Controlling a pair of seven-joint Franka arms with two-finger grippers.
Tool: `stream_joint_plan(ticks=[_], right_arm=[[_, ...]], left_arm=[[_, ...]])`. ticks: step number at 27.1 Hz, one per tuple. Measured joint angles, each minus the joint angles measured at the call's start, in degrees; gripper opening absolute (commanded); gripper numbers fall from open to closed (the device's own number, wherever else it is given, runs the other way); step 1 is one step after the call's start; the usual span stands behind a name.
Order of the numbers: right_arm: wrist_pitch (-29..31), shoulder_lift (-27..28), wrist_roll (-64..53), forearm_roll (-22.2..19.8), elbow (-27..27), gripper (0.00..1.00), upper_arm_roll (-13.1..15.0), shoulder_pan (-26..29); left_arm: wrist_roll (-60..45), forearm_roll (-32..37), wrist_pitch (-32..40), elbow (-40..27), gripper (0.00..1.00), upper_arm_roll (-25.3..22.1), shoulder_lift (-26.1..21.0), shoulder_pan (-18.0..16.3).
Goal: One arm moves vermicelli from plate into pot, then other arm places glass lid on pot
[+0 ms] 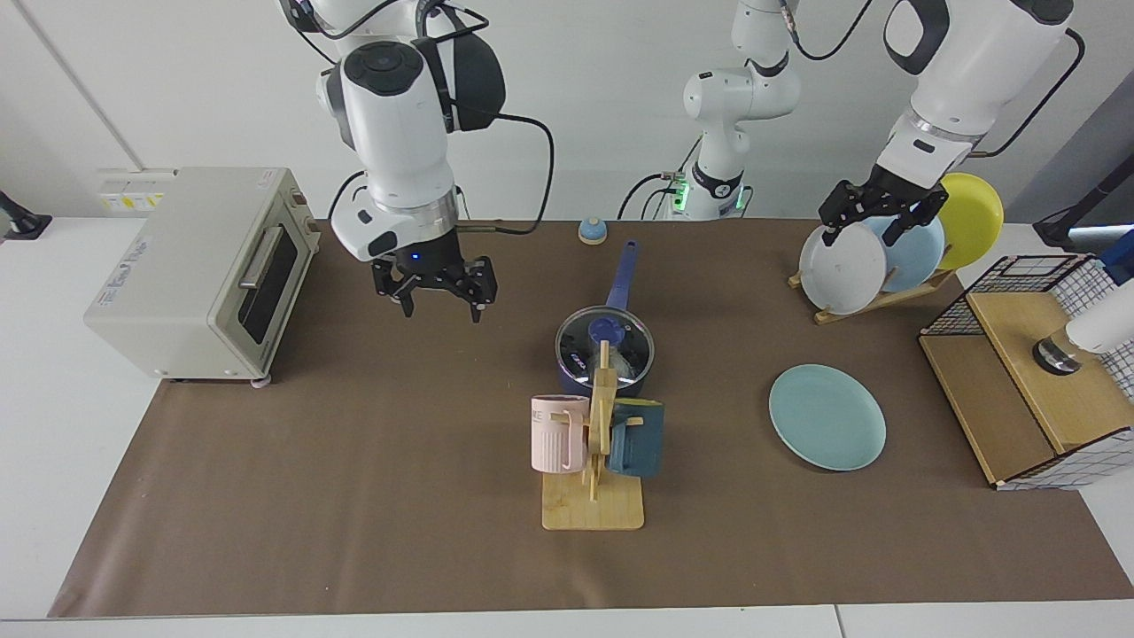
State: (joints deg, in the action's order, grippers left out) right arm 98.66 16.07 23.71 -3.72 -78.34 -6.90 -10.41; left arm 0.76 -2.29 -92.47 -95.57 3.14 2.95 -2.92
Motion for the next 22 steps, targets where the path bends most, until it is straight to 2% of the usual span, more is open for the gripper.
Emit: stream_joint_plan(ticks=[6, 10, 17, 22], right_arm=[[-3.42, -2.79, -8.96, -0.06, -0.10, 1.00, 0.09, 4.60], [-5.92, -4.61, -10.81, 0.03, -0.36, 1.00, 0.12, 8.75], [-6.23, -5.23, -11.38, 0.05, -0.95, 1.00, 0.09, 14.10], [-6.23, -5.24, -13.23, 0.08, -1.10, 1.00, 0.08, 15.76]], left_arm=[[0.00, 0.00, 0.00, 0.00, 1.00, 0.00, 0.00, 0.00], [0.00, 0.00, 0.00, 0.00, 1.00, 0.00, 0.00, 0.00], [0.00, 0.00, 0.00, 0.00, 1.00, 0.00, 0.00, 0.00], [0.00, 0.00, 0.00, 0.00, 1.00, 0.00, 0.00, 0.00]])
